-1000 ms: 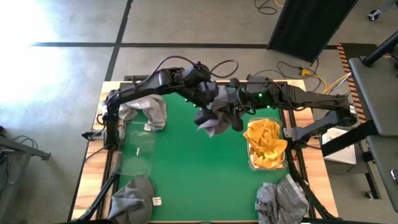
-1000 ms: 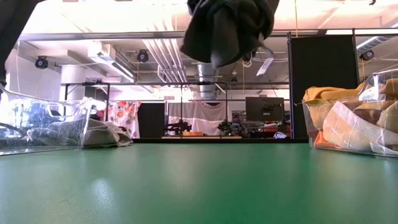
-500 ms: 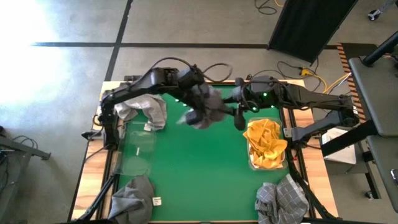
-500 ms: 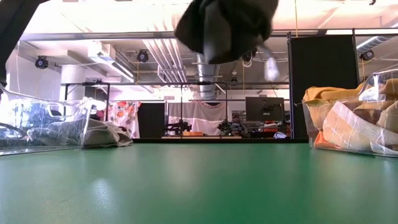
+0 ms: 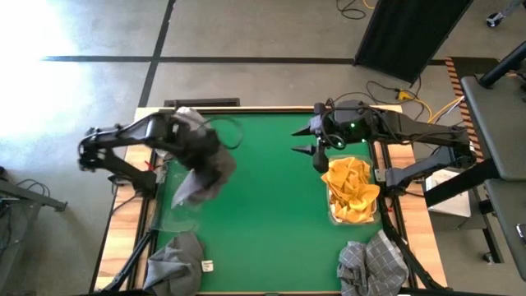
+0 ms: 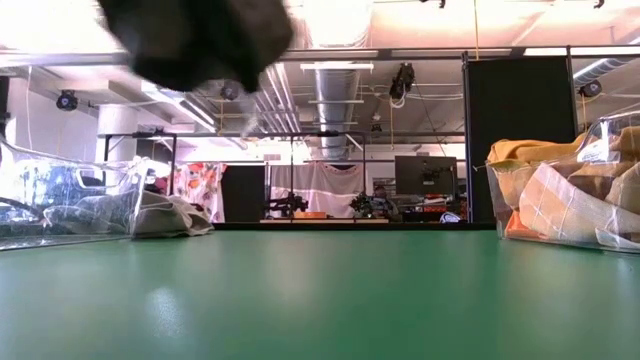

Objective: Sort microfiber towel by color & place in baskets
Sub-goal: Put the top gray microfiber towel into the left transparent bin

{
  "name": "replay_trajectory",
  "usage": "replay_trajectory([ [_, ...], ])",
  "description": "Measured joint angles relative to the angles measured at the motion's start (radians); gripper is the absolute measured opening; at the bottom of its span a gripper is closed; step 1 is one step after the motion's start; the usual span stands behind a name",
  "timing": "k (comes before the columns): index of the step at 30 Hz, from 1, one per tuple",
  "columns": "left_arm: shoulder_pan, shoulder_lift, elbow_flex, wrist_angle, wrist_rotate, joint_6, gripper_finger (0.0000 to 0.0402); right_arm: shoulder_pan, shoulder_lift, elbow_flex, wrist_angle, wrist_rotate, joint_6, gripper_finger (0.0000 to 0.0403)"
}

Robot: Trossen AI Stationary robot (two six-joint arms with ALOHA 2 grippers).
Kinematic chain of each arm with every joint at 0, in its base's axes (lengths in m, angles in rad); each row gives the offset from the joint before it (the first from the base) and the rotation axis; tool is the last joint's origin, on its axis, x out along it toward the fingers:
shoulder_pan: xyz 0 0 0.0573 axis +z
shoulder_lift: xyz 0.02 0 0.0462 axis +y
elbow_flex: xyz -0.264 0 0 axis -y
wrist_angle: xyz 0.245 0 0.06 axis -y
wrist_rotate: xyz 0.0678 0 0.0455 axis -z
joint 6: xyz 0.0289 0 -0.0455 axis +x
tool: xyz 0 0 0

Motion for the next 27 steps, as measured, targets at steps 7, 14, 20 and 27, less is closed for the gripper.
replay_trajectory([
  [7,-0.142,-0.304,-0.465,-0.012,-0.026,-0.528,0.0044,-0.005,0.007,0.000,-0.002,0.000,-0.007,0.0197],
  [14,-0.217,-0.519,-0.794,0.000,-0.062,-0.948,0.0045,-0.026,0.007,0.000,-0.003,0.002,-0.023,0.0185],
  [20,-0.215,-0.597,-0.988,0.086,-0.110,-1.076,0.0045,-0.029,0.007,0.000,-0.015,0.003,-0.009,0.0176],
  [27,-0.207,-0.601,-1.182,0.342,-0.109,-1.081,0.0046,-0.029,0.007,0.000,-0.045,0.002,0.026,0.0166],
])
